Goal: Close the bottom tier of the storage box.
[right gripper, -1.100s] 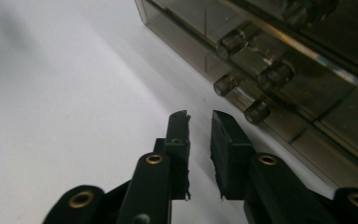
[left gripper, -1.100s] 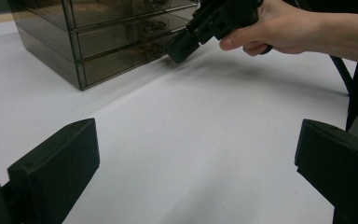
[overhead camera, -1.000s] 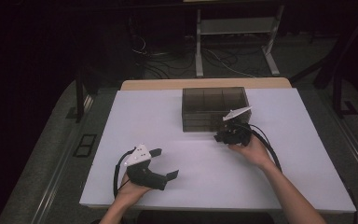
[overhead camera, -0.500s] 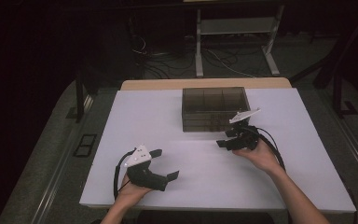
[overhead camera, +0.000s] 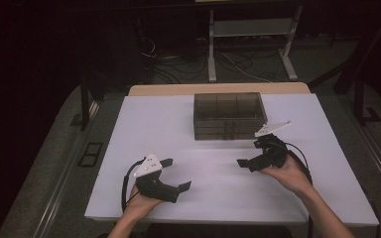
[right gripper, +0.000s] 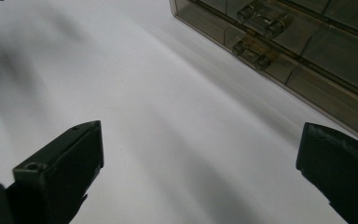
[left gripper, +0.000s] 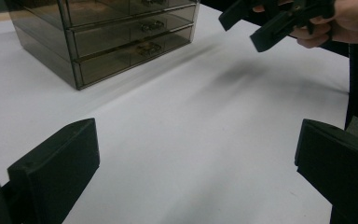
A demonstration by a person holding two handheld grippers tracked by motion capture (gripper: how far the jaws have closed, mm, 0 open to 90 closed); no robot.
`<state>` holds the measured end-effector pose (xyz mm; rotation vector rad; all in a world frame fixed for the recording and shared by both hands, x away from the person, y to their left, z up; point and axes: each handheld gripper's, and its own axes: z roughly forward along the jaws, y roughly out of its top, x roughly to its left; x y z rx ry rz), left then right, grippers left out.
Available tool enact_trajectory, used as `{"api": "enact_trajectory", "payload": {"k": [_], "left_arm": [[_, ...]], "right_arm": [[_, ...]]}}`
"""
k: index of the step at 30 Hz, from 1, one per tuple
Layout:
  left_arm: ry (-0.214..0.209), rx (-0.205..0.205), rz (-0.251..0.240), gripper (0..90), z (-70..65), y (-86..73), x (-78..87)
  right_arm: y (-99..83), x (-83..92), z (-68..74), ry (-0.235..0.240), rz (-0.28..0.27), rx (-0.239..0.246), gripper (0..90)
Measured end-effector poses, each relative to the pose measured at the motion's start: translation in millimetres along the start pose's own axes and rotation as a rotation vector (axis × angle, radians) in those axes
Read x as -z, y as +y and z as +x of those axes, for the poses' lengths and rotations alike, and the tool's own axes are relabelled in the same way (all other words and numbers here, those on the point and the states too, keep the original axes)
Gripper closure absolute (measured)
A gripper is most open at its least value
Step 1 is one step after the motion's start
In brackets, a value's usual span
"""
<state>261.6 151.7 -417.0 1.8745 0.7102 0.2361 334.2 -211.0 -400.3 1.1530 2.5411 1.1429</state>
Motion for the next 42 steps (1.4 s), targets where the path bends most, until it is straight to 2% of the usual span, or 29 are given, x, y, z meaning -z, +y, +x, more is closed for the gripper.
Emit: {"api": "enact_trajectory", "payload": {"k": [9,25,37,42], "left_arm": [[0.0,-0.001,0.001,0.0,-0.3,0.0,0.3],[0.007,0.002,-0.001,0.0,0.8,-0.1,1.5],[0.01,0.001,0.003,0.0,1.0,-0.3,1.3],[0.014,0.002,0.003,0.0,1.1,-0.4,2.7]], "right_arm": [[-15.8,20.6,4.8,0.012,-0.055,-0.033,0.1],[-50.8,37.0,5.4,0.002,-0.127,-0.086,0.2],[-75.5,49.5,7.1,-0.056,-0.161,-0.102,0.1],[-82.0,52.9,9.2,-0.081,-0.176,-0.092,0.1]]}}
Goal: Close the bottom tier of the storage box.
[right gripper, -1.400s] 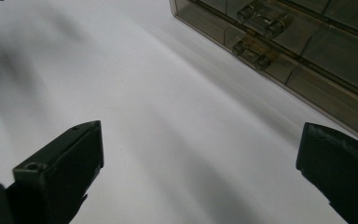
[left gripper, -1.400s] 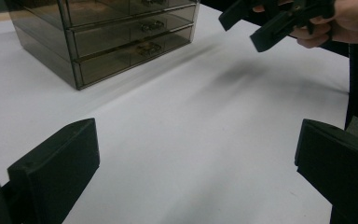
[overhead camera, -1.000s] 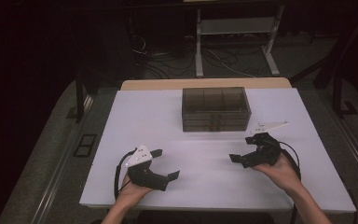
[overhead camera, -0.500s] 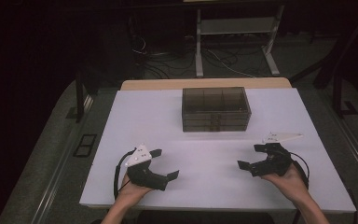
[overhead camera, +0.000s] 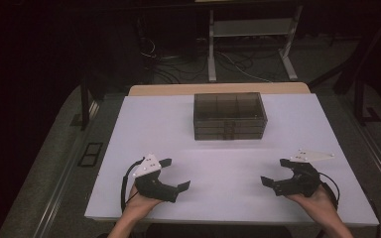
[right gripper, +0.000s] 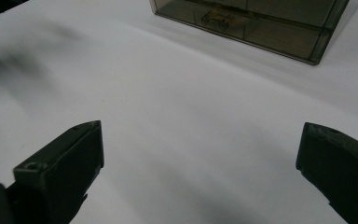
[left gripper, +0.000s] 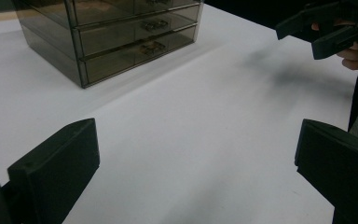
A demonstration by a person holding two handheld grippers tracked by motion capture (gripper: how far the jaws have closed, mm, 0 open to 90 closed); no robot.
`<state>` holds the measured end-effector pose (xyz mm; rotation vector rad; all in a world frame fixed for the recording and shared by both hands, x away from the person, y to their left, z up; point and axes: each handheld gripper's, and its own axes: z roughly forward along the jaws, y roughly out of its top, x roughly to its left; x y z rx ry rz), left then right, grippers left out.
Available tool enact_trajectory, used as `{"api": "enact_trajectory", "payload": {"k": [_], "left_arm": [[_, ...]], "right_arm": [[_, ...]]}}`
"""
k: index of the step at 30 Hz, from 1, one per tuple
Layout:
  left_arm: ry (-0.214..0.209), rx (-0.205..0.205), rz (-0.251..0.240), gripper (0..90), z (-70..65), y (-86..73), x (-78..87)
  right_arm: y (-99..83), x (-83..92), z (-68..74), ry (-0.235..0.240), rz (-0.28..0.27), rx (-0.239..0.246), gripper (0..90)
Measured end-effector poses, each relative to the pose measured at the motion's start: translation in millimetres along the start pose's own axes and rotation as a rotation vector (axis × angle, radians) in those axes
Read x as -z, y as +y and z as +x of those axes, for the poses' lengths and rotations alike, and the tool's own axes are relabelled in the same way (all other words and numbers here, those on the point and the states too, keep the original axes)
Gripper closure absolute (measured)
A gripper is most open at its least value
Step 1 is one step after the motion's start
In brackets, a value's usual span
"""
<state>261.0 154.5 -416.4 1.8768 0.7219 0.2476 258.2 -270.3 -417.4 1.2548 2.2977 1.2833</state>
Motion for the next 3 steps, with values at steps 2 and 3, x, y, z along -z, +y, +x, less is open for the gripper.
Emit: {"api": "enact_trajectory", "payload": {"k": [2,3], "left_arm": [[0.001,0.002,0.0,0.0,0.0,-0.1,0.4],[0.002,0.004,-0.002,0.0,-0.2,-0.1,0.4]], "right_arm": [[-2.7,0.9,-1.0,-0.003,-0.003,-0.01,0.2],[-3.9,1.2,-2.7,-0.003,-0.008,-0.009,0.1]]}}
